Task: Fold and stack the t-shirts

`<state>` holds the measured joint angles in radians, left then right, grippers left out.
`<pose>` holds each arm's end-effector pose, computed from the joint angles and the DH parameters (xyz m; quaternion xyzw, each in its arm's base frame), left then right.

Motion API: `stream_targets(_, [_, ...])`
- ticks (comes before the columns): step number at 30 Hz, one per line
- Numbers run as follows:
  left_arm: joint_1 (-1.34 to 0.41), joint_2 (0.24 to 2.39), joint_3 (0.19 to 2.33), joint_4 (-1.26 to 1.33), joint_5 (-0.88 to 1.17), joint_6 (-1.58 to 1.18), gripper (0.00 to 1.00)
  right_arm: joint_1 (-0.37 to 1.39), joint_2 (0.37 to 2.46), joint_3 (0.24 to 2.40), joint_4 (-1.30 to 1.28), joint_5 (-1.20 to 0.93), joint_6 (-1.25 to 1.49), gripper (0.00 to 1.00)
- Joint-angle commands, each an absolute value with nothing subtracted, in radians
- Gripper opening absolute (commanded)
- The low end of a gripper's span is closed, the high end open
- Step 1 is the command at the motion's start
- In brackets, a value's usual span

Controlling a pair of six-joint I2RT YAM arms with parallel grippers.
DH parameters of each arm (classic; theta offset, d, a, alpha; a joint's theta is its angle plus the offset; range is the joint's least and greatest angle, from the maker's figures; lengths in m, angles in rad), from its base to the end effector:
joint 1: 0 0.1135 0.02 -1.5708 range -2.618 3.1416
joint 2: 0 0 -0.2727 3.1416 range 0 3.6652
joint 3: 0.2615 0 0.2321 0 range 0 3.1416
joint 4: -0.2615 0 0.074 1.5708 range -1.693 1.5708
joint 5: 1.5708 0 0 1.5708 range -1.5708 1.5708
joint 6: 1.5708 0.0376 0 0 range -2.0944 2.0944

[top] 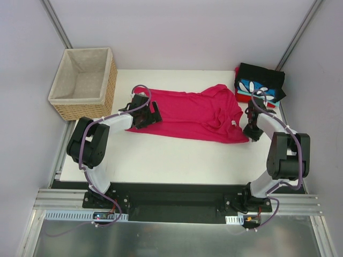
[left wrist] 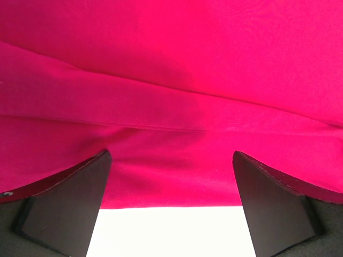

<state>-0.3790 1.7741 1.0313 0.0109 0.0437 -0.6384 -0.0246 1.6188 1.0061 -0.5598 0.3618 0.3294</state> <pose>0.3374 -0.1361 0.1986 -0.1093 0.9066 -0.2157 0.3459 0.2929 -0.0205 0.2054 0.2048 0.9429 -0.1448 0.2191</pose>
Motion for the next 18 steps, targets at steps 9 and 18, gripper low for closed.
stream_targets(9, [-0.377, 1.723, 1.019, -0.018, 0.049, -0.617, 0.98, 0.119, 1.404, 1.083, -0.518, 0.305, 0.29, 0.59])
stream_targets(18, [-0.382, 1.611, 1.072, -0.097, 0.038, -0.62, 0.99, 0.288, 1.578, 1.356, -0.532, 0.14, 0.255, 0.6])
